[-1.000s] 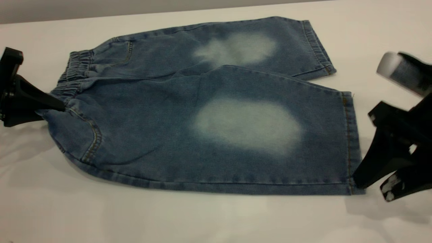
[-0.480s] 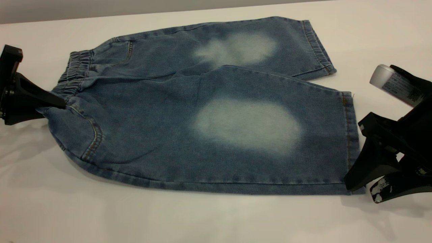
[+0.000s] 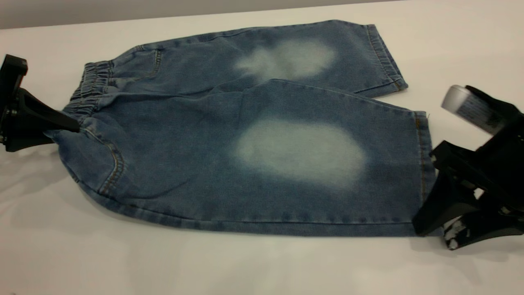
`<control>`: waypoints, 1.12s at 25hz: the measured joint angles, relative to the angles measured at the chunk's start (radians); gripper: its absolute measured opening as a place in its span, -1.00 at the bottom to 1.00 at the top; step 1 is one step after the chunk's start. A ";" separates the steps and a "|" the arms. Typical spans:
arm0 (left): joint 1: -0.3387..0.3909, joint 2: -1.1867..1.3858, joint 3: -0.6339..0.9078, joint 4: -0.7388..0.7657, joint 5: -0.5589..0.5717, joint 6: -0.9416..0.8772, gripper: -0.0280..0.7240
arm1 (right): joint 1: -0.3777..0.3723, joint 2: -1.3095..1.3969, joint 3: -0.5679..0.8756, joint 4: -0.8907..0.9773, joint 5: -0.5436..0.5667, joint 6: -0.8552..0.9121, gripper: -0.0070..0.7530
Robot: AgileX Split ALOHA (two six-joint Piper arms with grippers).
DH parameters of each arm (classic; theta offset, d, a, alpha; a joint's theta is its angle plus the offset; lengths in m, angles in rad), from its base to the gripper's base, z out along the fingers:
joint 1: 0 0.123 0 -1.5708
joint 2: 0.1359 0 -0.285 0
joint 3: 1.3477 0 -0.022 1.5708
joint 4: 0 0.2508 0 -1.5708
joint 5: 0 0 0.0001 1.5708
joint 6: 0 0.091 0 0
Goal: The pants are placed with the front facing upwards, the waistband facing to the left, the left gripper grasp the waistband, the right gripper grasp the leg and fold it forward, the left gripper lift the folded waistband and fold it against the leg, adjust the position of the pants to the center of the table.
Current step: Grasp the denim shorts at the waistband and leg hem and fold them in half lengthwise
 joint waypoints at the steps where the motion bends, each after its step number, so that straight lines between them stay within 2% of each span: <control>1: 0.000 0.000 0.000 0.000 0.000 0.000 -0.66 | 0.000 0.008 -0.009 0.000 0.013 0.000 -0.15; 13: 0.000 0.000 0.000 -0.006 0.015 0.000 -0.66 | 0.000 0.050 -0.079 0.039 0.017 -0.051 -0.16; 25: 0.000 0.000 0.000 -0.001 0.017 0.000 -0.66 | 0.000 0.049 -0.151 0.090 0.177 -0.126 -0.16; 28: 0.000 0.000 0.000 -0.001 0.018 0.000 -0.66 | 0.000 0.049 -0.151 0.077 0.156 -0.121 -0.16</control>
